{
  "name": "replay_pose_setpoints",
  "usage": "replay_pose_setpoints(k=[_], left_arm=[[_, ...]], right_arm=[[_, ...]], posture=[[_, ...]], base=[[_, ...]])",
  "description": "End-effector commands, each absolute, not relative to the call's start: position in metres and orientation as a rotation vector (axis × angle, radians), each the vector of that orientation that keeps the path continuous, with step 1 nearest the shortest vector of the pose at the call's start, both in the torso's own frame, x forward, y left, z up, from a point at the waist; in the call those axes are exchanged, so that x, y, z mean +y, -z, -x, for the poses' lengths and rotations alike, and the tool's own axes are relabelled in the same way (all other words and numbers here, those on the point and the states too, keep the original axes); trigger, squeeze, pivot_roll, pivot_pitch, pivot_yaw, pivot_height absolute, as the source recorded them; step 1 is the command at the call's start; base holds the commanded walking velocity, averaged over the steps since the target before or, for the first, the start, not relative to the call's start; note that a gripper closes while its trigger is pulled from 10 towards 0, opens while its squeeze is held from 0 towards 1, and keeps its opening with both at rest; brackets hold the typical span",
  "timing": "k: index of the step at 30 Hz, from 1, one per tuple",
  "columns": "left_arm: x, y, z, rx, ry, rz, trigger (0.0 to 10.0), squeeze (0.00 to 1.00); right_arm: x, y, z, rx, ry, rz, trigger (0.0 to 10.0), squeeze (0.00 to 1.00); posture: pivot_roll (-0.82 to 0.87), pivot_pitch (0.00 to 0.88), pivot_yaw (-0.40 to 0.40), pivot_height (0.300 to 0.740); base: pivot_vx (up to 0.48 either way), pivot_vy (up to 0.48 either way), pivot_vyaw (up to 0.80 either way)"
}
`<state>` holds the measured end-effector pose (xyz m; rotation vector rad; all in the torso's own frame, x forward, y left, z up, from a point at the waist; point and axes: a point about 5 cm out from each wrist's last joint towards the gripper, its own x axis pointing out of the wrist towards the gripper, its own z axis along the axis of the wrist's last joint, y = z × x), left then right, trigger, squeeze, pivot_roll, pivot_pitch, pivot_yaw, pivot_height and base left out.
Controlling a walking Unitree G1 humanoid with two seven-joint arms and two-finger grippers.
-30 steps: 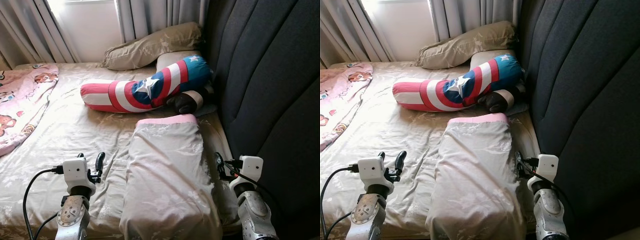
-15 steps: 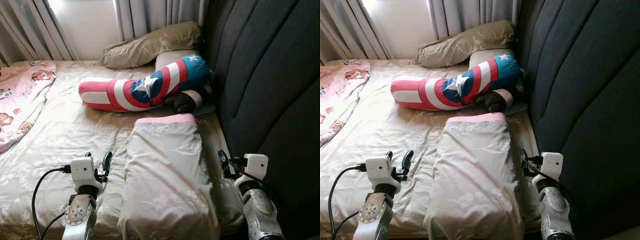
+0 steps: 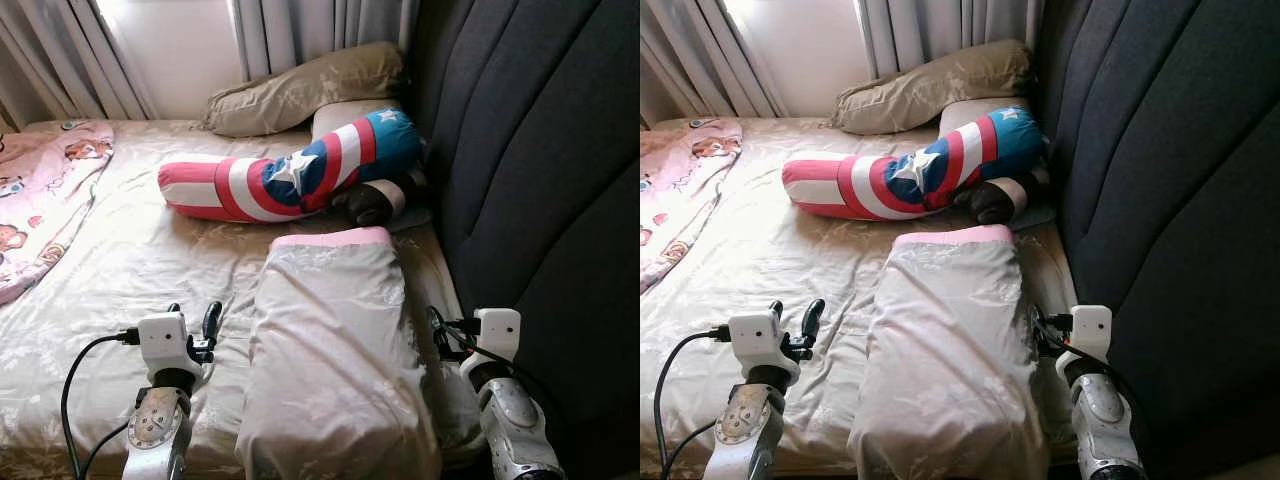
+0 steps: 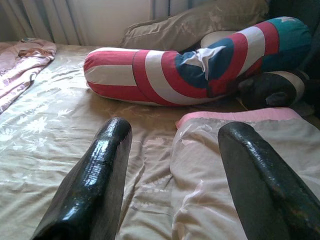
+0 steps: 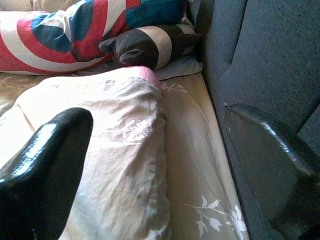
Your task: Clean up the room
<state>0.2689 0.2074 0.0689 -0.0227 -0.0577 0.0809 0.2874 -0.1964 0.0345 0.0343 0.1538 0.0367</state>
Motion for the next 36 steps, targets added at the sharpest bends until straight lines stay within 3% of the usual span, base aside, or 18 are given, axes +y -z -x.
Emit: replay_pose_setpoints(k=[1, 36], left_arm=[[0.2108, -0.074, -0.2689, -0.077, -0.09, 0.021, 10.0, 0.0], [0.2061, -0.0708, -0.2671, -0.06, -0.075, 0.034, 10.0, 0.0]], right_arm=[[-0.196, -0.0367, -0.2858, 0.133, -0.04, -0.04, 10.0, 0.0], [-0.1917, -0.0295, -0.2842, 0.196, -0.053, -0.018, 10.0, 0.0]], posture=[[-0.06, 0.0, 0.009, 0.691], [-0.06, 0.0, 0.0, 0.662]], base=[[0.0, 0.0, 0.0], [0.0, 0.0, 0.0]])
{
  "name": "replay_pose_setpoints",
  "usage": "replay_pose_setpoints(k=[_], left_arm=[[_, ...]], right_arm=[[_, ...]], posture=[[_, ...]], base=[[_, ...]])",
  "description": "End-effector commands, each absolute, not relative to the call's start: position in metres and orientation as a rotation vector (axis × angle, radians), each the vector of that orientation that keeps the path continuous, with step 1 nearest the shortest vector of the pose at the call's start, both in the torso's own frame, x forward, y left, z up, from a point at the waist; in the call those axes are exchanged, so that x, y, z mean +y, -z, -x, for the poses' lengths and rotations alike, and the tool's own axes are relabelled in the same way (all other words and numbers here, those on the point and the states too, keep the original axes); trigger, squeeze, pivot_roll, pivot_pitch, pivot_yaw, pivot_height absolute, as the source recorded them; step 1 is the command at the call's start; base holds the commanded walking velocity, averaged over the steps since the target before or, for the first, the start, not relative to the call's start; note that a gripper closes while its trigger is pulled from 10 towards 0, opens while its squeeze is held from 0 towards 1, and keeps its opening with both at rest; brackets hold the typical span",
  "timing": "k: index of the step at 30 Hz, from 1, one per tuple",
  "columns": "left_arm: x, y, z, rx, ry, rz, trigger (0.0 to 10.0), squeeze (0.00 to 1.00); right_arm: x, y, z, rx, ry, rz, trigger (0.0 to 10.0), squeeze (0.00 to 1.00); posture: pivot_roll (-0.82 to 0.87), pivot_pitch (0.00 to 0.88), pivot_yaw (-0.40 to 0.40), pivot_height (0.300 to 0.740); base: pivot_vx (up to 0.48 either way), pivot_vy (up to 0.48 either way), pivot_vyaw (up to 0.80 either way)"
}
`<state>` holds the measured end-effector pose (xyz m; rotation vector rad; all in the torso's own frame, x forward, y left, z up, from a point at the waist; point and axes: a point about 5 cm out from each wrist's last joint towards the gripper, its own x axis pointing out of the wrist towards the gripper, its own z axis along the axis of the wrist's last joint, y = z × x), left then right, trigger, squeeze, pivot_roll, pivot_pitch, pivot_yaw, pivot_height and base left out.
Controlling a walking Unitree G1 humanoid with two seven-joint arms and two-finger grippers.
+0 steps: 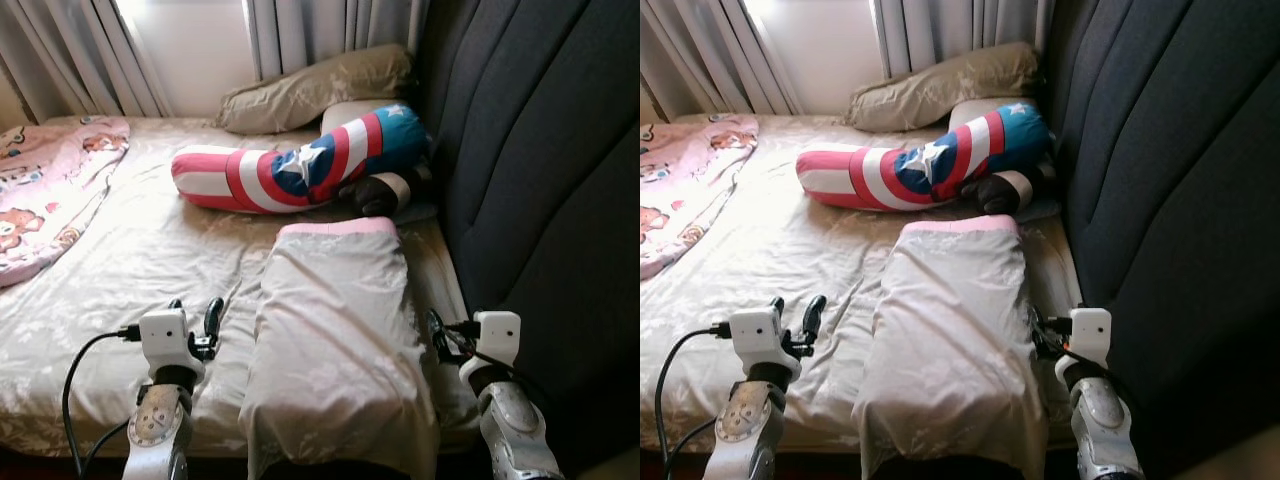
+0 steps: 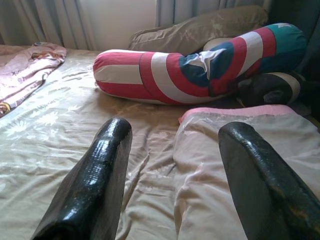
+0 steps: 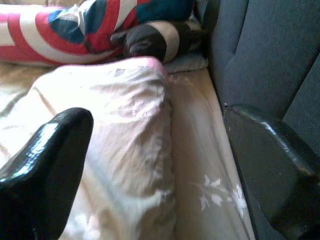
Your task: Clean up the room
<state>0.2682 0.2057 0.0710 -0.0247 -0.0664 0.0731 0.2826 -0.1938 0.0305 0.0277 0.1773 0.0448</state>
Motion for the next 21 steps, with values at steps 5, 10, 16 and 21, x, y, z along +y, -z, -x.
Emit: replay_pose_setpoints(k=[5, 10, 16, 21], left_arm=[[0.2045, -0.071, -0.2669, -0.06, -0.073, 0.036, 10.0, 0.0], [0.2039, -0.0725, -0.2668, -0.064, -0.074, 0.038, 10.0, 0.0], [0.2044, -0.0716, -0.2674, -0.057, -0.072, 0.039, 10.0, 0.0], [0.2039, -0.0712, -0.2682, -0.05, -0.067, 0.041, 10.0, 0.0]], right_arm=[[-0.1918, -0.0329, -0.283, 0.154, -0.055, -0.041, 10.0, 0.0], [-0.1921, -0.0333, -0.2831, 0.157, -0.057, -0.037, 10.0, 0.0], [-0.1915, -0.0341, -0.2835, 0.151, -0.061, -0.044, 10.0, 0.0], [-0.1904, -0.0343, -0.2839, 0.15, -0.069, -0.049, 10.0, 0.0]], posture=[[-0.06, 0.0, 0.0, 0.652], [-0.06, 0.0, -0.002, 0.652], [-0.06, 0.0, -0.002, 0.652], [-0.06, 0.0, -0.001, 0.652]], base=[[0.0, 0.0, 0.0], [0.0, 0.0, 0.0], [0.0, 0.0, 0.0], [0.0, 0.0, 0.0]])
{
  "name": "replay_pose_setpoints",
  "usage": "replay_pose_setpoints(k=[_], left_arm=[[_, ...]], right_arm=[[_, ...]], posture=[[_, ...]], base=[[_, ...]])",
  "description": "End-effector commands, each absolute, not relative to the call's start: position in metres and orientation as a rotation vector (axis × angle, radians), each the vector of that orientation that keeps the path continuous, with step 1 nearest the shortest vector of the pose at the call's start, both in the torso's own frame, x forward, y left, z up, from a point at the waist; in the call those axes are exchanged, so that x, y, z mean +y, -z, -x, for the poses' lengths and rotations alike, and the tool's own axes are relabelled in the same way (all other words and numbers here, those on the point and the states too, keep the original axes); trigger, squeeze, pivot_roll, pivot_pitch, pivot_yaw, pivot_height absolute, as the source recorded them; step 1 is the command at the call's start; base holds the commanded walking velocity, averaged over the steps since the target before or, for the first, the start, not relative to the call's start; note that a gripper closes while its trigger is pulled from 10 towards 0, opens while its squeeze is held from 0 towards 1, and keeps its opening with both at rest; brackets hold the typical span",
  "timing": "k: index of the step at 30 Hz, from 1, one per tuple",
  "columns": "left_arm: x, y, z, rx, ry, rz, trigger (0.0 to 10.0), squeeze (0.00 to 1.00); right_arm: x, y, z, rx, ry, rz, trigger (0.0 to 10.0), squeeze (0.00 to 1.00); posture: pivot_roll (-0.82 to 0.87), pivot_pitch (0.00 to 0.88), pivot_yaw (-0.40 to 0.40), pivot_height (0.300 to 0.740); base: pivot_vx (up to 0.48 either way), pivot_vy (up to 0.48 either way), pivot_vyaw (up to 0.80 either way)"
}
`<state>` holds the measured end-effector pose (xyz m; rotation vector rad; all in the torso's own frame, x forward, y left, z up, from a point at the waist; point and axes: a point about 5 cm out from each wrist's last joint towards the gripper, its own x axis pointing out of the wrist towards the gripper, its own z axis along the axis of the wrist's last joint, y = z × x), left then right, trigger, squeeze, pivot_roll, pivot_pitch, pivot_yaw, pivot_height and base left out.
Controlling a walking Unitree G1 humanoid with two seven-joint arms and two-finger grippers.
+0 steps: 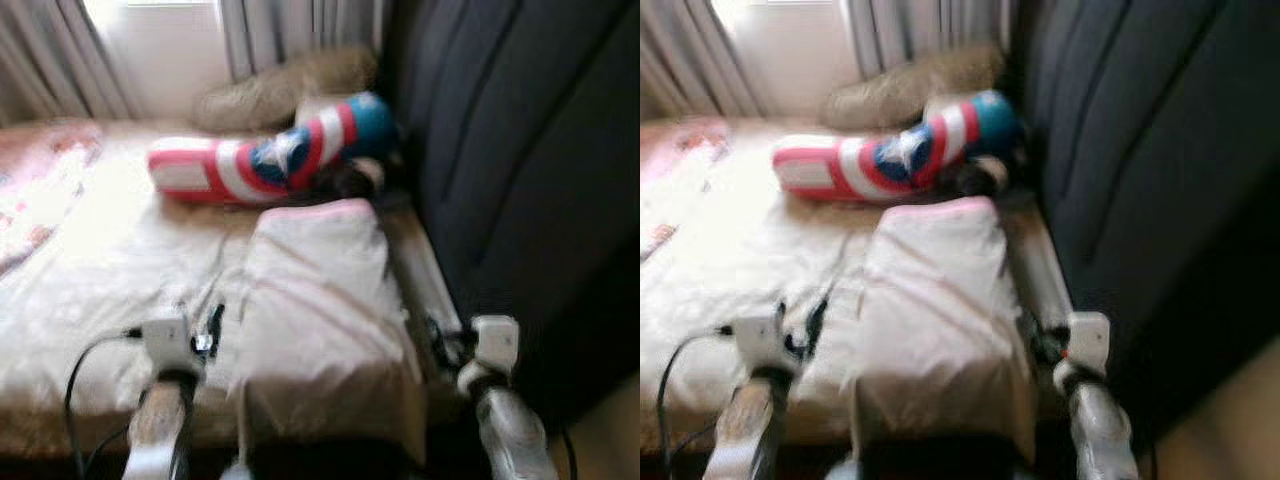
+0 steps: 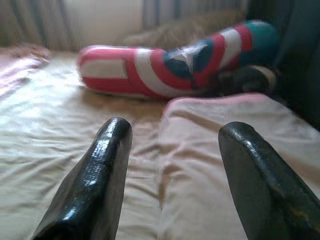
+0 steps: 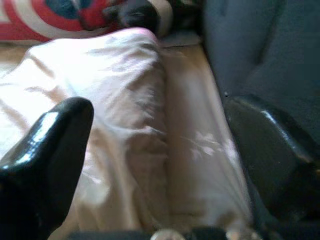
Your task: Clean up the room
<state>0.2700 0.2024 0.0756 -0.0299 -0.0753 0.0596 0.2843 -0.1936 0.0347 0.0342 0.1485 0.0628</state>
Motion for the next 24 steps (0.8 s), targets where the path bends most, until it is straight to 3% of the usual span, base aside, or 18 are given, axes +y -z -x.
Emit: replay_pose_setpoints(k=[1, 11, 15, 24], left_arm=[[0.2041, -0.0712, -0.2683, -0.049, -0.067, 0.041, 10.0, 0.0], [0.2035, -0.0724, -0.2681, -0.052, -0.066, 0.036, 10.0, 0.0], [0.2036, -0.0725, -0.2682, -0.054, -0.067, 0.039, 10.0, 0.0], [0.2043, -0.0718, -0.2677, -0.052, -0.063, 0.051, 10.0, 0.0]], right_arm=[[-0.1901, -0.034, -0.2839, 0.151, -0.07, -0.048, 10.0, 0.0], [-0.1858, -0.0327, -0.2826, 0.153, -0.117, -0.045, 10.0, 0.0], [-0.1847, -0.0332, -0.2825, 0.147, -0.122, -0.051, 10.0, 0.0], [-0.1881, -0.0317, -0.282, 0.155, -0.09, -0.065, 10.0, 0.0]], posture=[[-0.06, 0.0, -0.001, 0.652], [-0.06, 0.0, 0.001, 0.652], [-0.06, 0.0, 0.001, 0.652], [-0.06, 0.0, 0.003, 0.652]], base=[[0.0, 0.0, 0.0], [0.0, 0.0, 0.0], [0.0, 0.0, 0.8], [0.107, 0.0, 0.0]])
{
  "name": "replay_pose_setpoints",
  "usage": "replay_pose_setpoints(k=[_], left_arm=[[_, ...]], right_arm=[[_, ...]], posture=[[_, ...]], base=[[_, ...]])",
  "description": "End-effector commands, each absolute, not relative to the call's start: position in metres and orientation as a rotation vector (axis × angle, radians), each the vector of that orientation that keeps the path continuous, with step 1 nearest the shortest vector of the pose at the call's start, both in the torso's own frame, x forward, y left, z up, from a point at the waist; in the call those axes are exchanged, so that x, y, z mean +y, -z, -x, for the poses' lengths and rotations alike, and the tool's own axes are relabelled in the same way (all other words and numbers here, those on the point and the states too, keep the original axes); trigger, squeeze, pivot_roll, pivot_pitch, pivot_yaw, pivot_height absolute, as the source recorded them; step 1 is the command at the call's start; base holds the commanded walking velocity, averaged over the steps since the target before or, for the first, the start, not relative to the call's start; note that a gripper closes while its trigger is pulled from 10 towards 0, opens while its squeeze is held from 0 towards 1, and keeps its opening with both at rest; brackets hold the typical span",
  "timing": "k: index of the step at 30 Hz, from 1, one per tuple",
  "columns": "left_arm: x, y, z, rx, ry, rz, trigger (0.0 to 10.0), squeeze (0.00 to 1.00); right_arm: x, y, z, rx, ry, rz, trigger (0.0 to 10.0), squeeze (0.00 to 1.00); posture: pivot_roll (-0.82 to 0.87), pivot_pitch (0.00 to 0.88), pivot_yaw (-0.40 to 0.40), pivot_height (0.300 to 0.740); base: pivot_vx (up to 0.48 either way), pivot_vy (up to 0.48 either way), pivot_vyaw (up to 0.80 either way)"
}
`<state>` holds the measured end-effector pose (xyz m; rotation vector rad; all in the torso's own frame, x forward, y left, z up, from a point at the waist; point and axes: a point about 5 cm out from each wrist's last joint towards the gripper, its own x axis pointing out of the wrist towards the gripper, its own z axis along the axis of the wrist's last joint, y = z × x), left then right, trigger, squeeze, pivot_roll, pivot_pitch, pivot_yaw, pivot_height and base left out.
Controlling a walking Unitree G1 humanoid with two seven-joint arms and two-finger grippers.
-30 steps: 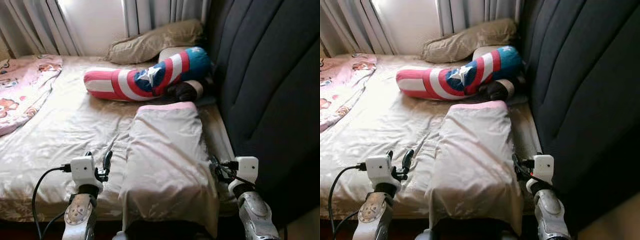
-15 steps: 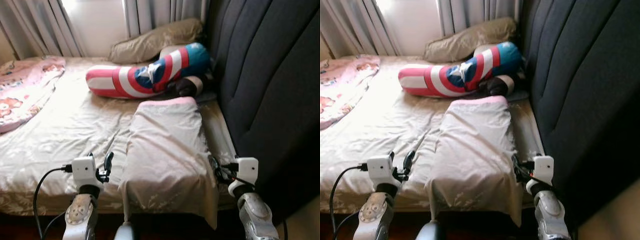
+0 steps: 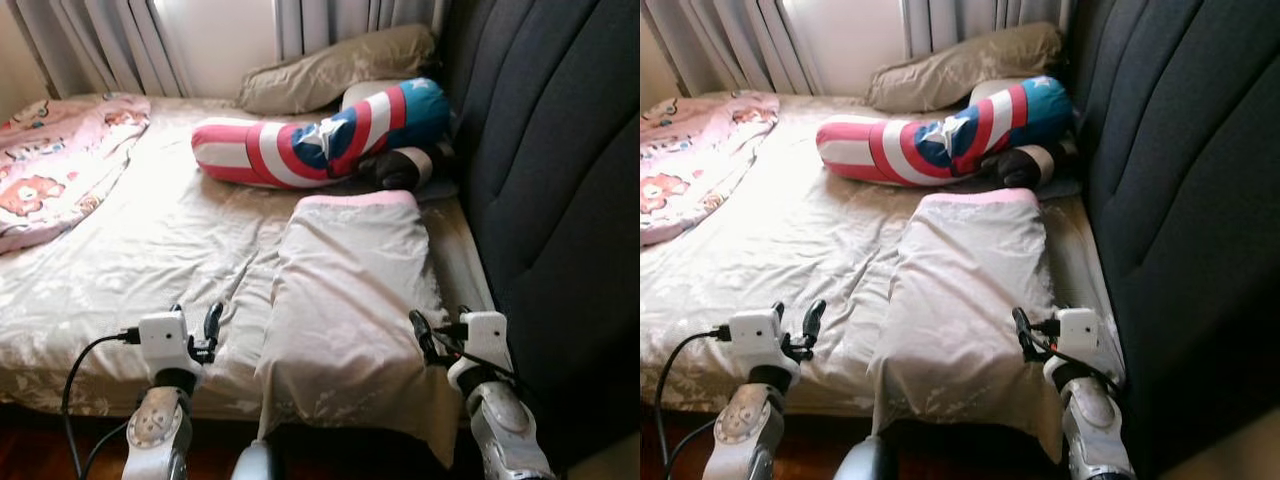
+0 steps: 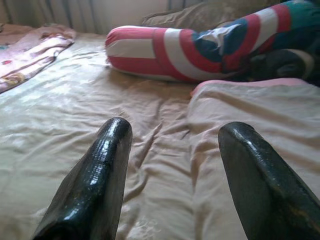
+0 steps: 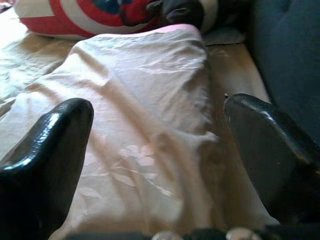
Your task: Clean up the room
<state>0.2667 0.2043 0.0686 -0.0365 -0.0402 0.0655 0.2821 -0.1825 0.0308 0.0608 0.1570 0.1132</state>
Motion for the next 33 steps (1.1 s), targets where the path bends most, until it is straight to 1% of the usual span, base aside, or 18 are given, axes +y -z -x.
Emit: replay_pose_setpoints(k=[1, 9, 15, 18, 23, 28, 31, 33], left_arm=[[0.204, -0.072, -0.268, -0.052, -0.061, 0.052, 10.0, 0.0], [0.203, -0.073, -0.268, -0.056, -0.054, 0.056, 10.0, 0.0], [0.201, -0.074, -0.269, -0.065, -0.044, 0.067, 10.0, 0.0], [0.201, -0.074, -0.269, -0.064, -0.041, 0.068, 10.0, 0.0], [0.199, -0.073, -0.269, -0.061, -0.024, 0.071, 10.0, 0.0], [0.196, -0.073, -0.27, -0.058, -0.003, 0.078, 10.0, 0.0], [0.194, -0.073, -0.27, -0.053, 0.019, 0.084, 10.0, 0.0], [0.194, -0.072, -0.27, -0.046, 0.03, 0.091, 10.0, 0.0]], right_arm=[[-0.189, -0.032, -0.282, 0.155, -0.086, -0.065, 10.0, 0.0], [-0.187, -0.033, -0.283, 0.153, -0.098, -0.053, 10.0, 0.0], [-0.187, -0.034, -0.284, 0.142, -0.106, -0.049, 10.0, 0.0], [-0.19, -0.036, -0.284, 0.133, -0.071, -0.076, 10.0, 0.0], [-0.19, -0.035, -0.284, 0.134, -0.069, -0.07, 10.0, 0.0], [-0.192, -0.033, -0.286, 0.15, -0.029, -0.084, 10.0, 0.0], [-0.196, -0.03, -0.287, 0.181, 0.022, -0.114, 10.0, 0.0], [-0.197, -0.031, -0.287, 0.175, 0.021, -0.098, 10.0, 0.0]], posture=[[-0.06, 0.0, 0.003, 0.652], [-0.06, 0.0, 0.003, 0.652], [-0.06, 0.0, 0.003, 0.652], [-0.06, 0.0, 0.004, 0.652], [-0.06, 0.0, 0.004, 0.652], [-0.06, 0.0, 0.007, 0.652], [-0.06, 0.0, 0.007, 0.652], [-0.06, 0.0, 0.008, 0.652]], base=[[0.24, 0.0, 0.0], [0.258, 0.0, 0.0], [0.277, 0.0, 0.69], [0.287, 0.0, 0.0], [0.292, 0.0, 0.0], [0.296, 0.0, 0.0], [0.291, 0.0, -0.76], [0.0, 0.0, -0.74]])
